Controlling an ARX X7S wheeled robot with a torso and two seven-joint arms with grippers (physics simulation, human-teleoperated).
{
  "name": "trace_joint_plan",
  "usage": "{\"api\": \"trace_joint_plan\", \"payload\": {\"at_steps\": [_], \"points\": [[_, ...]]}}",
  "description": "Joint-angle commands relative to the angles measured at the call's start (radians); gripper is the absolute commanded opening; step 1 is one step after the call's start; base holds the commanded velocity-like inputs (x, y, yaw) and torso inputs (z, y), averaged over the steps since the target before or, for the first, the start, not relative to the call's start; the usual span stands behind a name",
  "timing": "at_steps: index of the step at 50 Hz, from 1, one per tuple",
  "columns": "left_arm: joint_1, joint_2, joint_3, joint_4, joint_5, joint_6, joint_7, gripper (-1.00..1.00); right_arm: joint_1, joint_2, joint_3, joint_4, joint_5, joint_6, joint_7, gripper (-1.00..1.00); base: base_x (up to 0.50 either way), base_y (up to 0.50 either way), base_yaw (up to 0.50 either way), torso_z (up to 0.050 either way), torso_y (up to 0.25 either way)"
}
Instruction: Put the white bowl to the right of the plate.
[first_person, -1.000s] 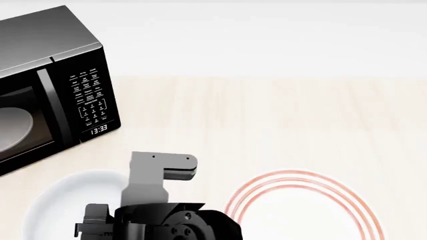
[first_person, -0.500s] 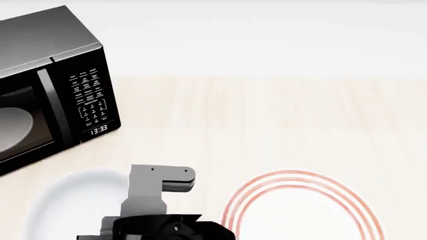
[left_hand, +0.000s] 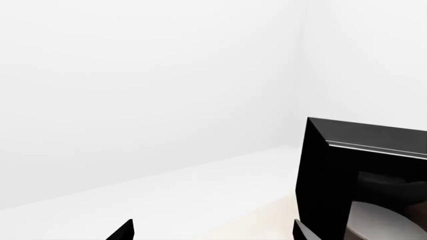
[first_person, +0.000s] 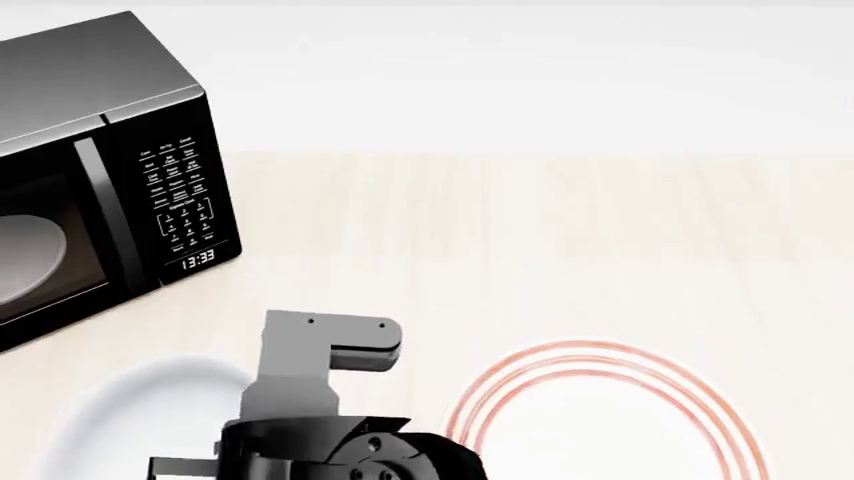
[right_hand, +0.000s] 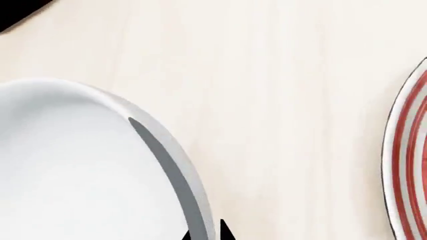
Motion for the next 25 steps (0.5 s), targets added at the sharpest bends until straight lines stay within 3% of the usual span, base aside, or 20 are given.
{"api": "trace_joint_plan", "payload": {"at_steps": [1,15,25], "points": [[-0.004,-0.008,0.011,-0.006,0.002,-0.003,-0.009,1.0,0.052,0.08,0.065,-0.213,0.097,-0.025,0.212,-1.0,0.0,0.0,0.0,0.0,0.0],[-0.003,-0.015,0.014,-0.008,-0.003,-0.004,-0.019,1.0,0.147,0.156,0.129,-0.196,0.192,0.022,0.212,-1.0,0.0,0.0,0.0,0.0,0.0],[-0.003,-0.02,0.019,-0.011,-0.004,-0.005,-0.026,1.0,0.201,0.29,0.204,-0.217,0.253,0.036,0.202,-1.0,0.0,0.0,0.0,0.0,0.0]]}}
